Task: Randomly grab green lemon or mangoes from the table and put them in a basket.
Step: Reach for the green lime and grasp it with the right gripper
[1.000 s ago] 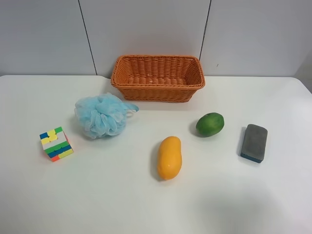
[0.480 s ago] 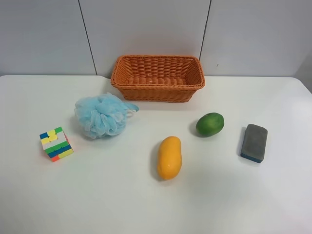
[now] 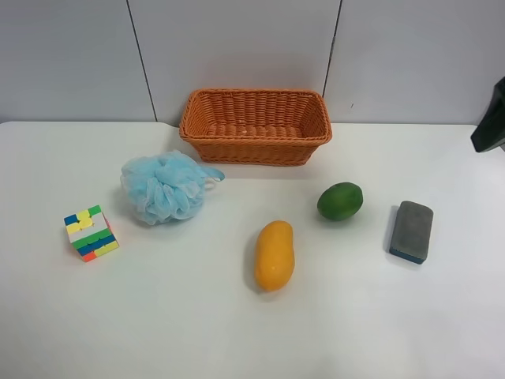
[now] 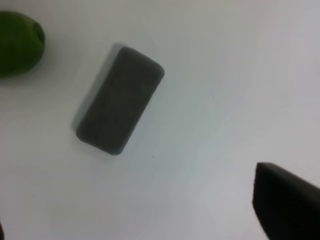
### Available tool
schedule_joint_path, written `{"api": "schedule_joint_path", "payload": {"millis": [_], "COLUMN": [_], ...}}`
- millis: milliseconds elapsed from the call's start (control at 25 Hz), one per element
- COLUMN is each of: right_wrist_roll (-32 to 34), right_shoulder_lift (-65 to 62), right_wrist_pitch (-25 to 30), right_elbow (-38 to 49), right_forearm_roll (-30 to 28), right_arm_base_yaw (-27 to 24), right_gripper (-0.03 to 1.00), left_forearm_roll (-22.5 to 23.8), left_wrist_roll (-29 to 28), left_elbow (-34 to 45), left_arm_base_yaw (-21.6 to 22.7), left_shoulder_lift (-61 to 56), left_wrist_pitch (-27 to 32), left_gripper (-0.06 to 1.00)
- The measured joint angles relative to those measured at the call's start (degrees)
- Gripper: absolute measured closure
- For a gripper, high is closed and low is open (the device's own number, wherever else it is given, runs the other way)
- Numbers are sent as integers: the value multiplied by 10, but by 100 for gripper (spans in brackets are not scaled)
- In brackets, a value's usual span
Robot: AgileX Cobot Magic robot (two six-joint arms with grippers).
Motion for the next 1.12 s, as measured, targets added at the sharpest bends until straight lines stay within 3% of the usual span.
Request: {"api": "schedule_joint_path", "payload": {"millis": [280, 680, 1120], "right_wrist_roll": [-63, -101, -101], "right_shoulder_lift": [132, 230, 320], "right_wrist_pitch": [-36, -104, -175], "right_elbow": [-35, -35, -35], "right_forearm_roll": [45, 29, 35], "right_arm_base_yaw": [7, 128, 136], "right_gripper": [-3, -3, -3], "left_forearm_roll": [0, 0, 0], "left_wrist_roll": [0, 0, 0], "left_elbow": [0, 0, 0], "left_arm_base_yaw": [0, 0, 0], "left_shoulder_lift": [0, 0, 0], "left_wrist_pitch": [0, 0, 0], "left_gripper": [-5, -5, -5]}}
